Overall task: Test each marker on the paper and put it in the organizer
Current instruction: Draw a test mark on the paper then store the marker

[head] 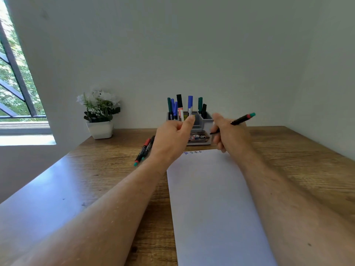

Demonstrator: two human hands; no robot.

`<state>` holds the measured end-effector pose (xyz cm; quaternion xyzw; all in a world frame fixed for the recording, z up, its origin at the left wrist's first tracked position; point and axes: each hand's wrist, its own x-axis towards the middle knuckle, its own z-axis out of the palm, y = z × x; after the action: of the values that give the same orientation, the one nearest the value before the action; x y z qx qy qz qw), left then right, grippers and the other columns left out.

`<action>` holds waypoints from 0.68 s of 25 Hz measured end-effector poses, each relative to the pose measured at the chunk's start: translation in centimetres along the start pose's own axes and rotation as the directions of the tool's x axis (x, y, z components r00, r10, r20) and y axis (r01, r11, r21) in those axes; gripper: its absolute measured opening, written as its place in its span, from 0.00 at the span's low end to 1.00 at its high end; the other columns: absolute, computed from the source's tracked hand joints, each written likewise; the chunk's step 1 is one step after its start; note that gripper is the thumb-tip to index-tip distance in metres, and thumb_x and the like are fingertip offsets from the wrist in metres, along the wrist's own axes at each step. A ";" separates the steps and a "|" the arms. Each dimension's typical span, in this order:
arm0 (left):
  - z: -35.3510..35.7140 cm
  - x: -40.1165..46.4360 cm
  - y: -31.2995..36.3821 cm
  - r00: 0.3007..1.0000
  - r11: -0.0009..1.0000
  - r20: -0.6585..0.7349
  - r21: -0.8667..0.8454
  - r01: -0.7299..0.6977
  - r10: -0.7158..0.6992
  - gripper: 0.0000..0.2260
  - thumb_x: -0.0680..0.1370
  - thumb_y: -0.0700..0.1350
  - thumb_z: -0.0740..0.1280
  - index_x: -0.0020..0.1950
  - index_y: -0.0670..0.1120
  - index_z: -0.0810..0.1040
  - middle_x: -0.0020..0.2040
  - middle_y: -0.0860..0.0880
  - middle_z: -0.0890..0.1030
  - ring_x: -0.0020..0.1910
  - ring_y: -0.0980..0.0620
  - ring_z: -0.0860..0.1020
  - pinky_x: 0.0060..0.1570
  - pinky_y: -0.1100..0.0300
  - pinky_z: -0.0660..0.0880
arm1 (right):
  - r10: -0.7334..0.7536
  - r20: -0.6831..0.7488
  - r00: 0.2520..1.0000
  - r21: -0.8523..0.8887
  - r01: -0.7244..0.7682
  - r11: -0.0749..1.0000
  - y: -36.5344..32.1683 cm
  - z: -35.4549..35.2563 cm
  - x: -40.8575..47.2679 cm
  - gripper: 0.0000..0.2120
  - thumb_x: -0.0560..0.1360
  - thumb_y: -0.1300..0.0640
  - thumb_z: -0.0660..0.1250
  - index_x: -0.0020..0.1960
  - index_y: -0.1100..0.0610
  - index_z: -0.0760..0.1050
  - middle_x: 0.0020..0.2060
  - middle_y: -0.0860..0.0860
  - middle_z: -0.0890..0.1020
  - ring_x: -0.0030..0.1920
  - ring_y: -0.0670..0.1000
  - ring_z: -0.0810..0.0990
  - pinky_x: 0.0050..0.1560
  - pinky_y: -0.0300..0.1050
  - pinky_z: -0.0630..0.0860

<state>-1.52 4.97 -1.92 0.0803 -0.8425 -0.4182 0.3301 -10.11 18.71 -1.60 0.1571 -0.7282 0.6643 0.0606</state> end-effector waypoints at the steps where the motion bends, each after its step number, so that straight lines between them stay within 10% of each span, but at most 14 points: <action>1: 0.2 0.1 -0.4 1.000 0.989 0.012 0.145 -0.021 0.019 0.27 0.79 0.64 0.57 0.32 0.44 0.73 0.28 0.52 0.77 0.27 0.52 0.74 0.32 0.57 0.74 | 0.004 0.039 0.999 -0.062 -0.002 0.998 0.3 -0.1 0.0 0.16 0.78 0.48 0.65 0.39 0.58 0.81 0.24 0.53 0.80 0.20 0.48 0.74 0.21 0.36 0.70; 7: 0.3 0.3 -1.0 0.965 0.875 0.262 0.474 -0.096 -0.036 0.06 0.76 0.55 0.69 0.49 0.58 0.84 0.42 0.59 0.82 0.39 0.60 0.77 0.42 0.61 0.75 | 0.055 0.244 0.968 -0.166 -0.014 0.986 1.2 -0.1 -0.5 0.03 0.73 0.63 0.67 0.41 0.60 0.76 0.32 0.60 0.83 0.24 0.51 0.79 0.22 0.39 0.73; 17: 0.6 0.3 -0.7 0.924 0.890 0.364 0.451 -0.062 -0.120 0.07 0.77 0.48 0.71 0.54 0.55 0.85 0.48 0.56 0.81 0.45 0.58 0.75 0.53 0.61 0.73 | -0.023 0.216 0.976 -0.379 0.105 0.919 2.2 0.0 0.5 0.09 0.67 0.53 0.70 0.33 0.56 0.73 0.30 0.54 0.82 0.31 0.48 0.77 0.31 0.40 0.72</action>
<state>-2.24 4.74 -2.54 0.0852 -0.9632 -0.2222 0.1252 -11.26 18.80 -3.53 0.2344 -0.8421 0.4844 0.0359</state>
